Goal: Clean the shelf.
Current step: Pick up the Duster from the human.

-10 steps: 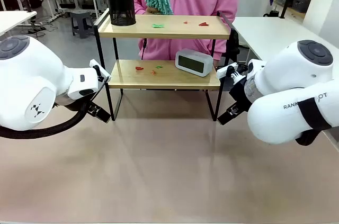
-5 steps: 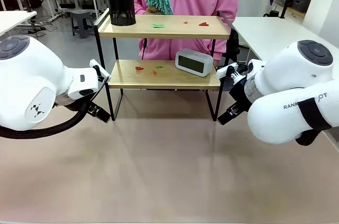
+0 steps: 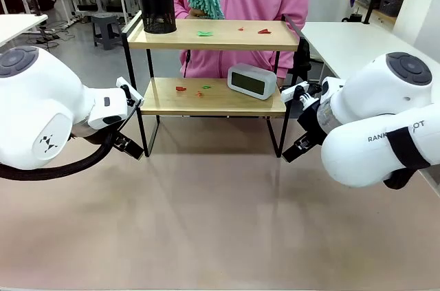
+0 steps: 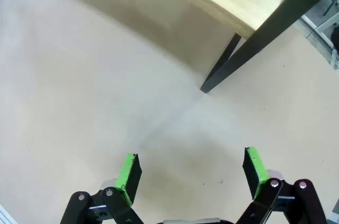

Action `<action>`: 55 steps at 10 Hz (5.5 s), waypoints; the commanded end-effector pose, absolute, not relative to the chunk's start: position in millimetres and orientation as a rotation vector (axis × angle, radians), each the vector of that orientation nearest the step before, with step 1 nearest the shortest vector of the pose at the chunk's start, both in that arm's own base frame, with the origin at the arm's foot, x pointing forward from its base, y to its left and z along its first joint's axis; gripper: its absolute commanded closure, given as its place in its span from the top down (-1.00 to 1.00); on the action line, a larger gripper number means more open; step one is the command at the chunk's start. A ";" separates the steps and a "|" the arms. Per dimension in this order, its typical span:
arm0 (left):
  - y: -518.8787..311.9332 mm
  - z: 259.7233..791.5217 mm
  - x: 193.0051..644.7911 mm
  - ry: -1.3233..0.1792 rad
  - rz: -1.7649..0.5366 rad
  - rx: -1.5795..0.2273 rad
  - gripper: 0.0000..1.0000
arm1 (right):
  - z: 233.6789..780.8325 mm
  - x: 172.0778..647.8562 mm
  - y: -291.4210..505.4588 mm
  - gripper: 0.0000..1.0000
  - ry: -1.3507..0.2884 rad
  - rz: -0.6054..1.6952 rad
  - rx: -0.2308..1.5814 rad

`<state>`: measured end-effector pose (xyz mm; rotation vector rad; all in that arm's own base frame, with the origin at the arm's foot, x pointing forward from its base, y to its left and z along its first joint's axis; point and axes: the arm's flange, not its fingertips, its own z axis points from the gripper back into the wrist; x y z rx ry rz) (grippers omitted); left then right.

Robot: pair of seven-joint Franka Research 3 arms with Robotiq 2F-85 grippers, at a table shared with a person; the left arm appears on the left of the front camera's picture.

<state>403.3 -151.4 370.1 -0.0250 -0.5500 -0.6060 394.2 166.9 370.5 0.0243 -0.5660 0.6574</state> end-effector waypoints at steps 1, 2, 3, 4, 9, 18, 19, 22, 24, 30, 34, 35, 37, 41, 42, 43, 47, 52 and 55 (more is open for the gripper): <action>-151.4 370.2 403.3 -0.550 -0.606 -0.025 1.00 | 370.6 394.2 166.9 1.00 -0.566 0.657 0.025; -151.4 370.2 403.3 -0.550 -0.606 -0.025 1.00 | 370.6 394.2 166.9 1.00 -0.566 0.657 0.025; -151.4 370.1 403.3 -0.550 -0.606 -0.025 1.00 | 370.5 394.2 166.9 1.00 -0.566 0.657 0.024; -134.4 394.6 385.6 -0.442 -0.741 -0.164 1.00 | 392.3 382.8 151.6 1.00 -0.313 0.647 0.083; 88.3 453.7 298.5 -0.687 -0.301 -0.822 1.00 | 502.4 281.3 -77.6 1.00 -0.624 -0.201 0.960; 173.4 471.9 288.8 -0.727 -0.162 -0.904 1.00 | 526.1 251.8 -142.2 1.00 -0.562 -0.057 0.880; 173.4 471.9 288.8 -0.727 -0.162 -0.904 1.00 | 526.1 251.8 -142.2 1.00 -0.562 -0.057 0.880; 173.4 471.9 288.8 -0.727 -0.162 -0.904 1.00 | 526.1 251.8 -142.2 1.00 -0.562 -0.057 0.880; 173.4 471.9 288.8 -0.727 -0.162 -0.904 1.00 | 526.1 251.8 -142.2 1.00 -0.562 -0.057 0.880; 171.9 471.6 286.6 -0.702 -0.141 -0.892 1.00 | 526.1 251.8 -142.2 1.00 -0.562 -0.057 0.880; 196.2 543.9 398.0 -0.573 -0.044 -1.180 1.00 | 526.1 251.8 -142.2 1.00 -0.562 -0.057 0.880; 195.3 551.3 432.1 -0.498 -0.030 -1.233 1.00 | 526.1 251.8 -142.2 1.00 -0.562 -0.057 0.880; 164.4 536.1 483.1 -0.297 0.066 -1.207 1.00 | 526.1 251.8 -142.2 1.00 -0.562 -0.057 0.880; 170.8 547.4 452.8 -0.461 -0.029 -1.231 1.00 | 526.1 251.8 -142.2 1.00 -0.562 -0.057 0.880; 168.1 547.3 454.5 -0.448 -0.033 -1.242 1.00 | 526.1 251.8 -142.2 1.00 -0.562 -0.057 0.880; 161.7 547.5 462.3 -0.441 -0.023 -1.235 1.00 | 526.1 251.8 -142.2 1.00 -0.562 -0.057 0.880; 115.1 530.5 488.7 -0.227 0.011 -1.417 1.00 | 526.1 251.8 -142.2 1.00 -0.562 -0.057 0.880; 93.0 504.7 505.6 -0.099 0.036 -1.445 1.00 | 526.1 251.8 -142.2 1.00 -0.562 -0.057 0.880; 95.8 496.7 514.3 -0.096 0.122 -1.482 1.00 | 526.1 251.8 -142.2 1.00 -0.562 -0.057 0.880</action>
